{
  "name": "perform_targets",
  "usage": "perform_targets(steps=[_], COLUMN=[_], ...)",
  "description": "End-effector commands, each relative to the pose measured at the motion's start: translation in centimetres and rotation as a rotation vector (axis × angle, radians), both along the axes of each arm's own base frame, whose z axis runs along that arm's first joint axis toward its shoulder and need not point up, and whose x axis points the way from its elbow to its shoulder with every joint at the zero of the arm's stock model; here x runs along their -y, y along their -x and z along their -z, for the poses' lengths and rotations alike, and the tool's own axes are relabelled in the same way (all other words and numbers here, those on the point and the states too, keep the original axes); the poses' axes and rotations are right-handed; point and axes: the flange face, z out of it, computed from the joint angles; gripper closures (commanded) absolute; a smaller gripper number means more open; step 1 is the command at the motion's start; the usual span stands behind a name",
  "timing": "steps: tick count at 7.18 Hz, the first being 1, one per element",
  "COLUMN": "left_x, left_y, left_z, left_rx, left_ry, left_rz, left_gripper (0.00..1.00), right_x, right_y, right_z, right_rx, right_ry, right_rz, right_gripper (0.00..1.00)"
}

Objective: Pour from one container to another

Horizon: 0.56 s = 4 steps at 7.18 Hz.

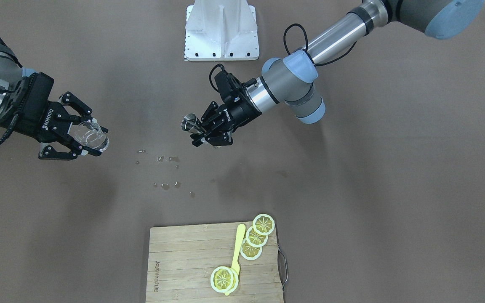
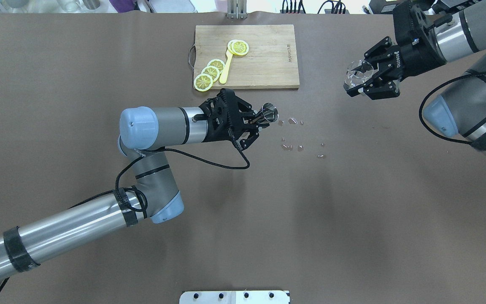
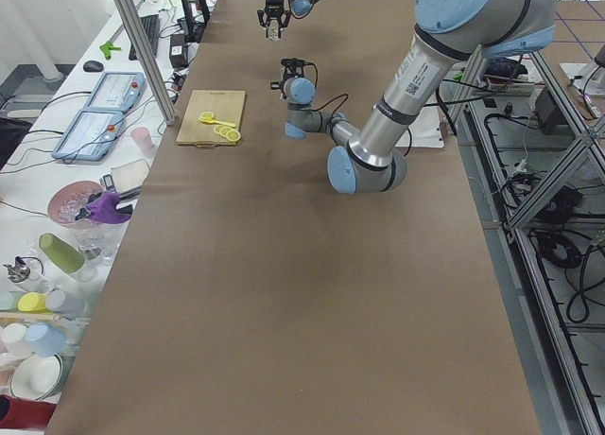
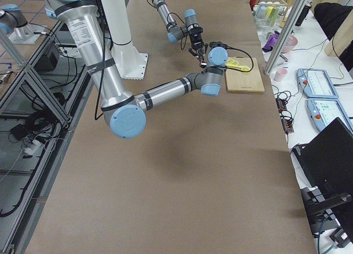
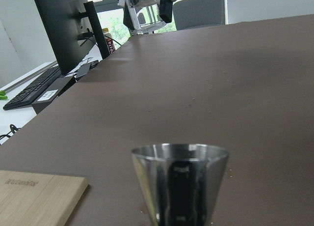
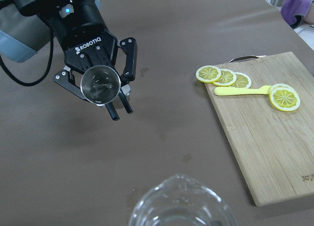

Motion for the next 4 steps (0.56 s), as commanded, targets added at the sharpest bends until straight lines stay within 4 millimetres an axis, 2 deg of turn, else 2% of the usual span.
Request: perform_targets(steps=[1,2,4], left_x=[1.1,1.4,2.0], left_y=[-0.1,-0.7,-2.0], left_z=[1.7,1.6,2.7], left_rx=[0.0,0.01,0.017], left_ry=[-0.021,-0.015,-0.012], left_rz=[-0.019,-0.019,-0.021], left_gripper=[1.0,1.0,1.0], right_x=[-0.6,-1.0,-1.1], right_y=[0.9,0.7,1.4], right_z=[2.7,3.6,4.6], right_rx=[-0.012,-0.014,-0.009], right_ry=[0.016,0.019,0.01], right_rz=[0.007,0.009,0.018], right_gripper=[1.0,1.0,1.0])
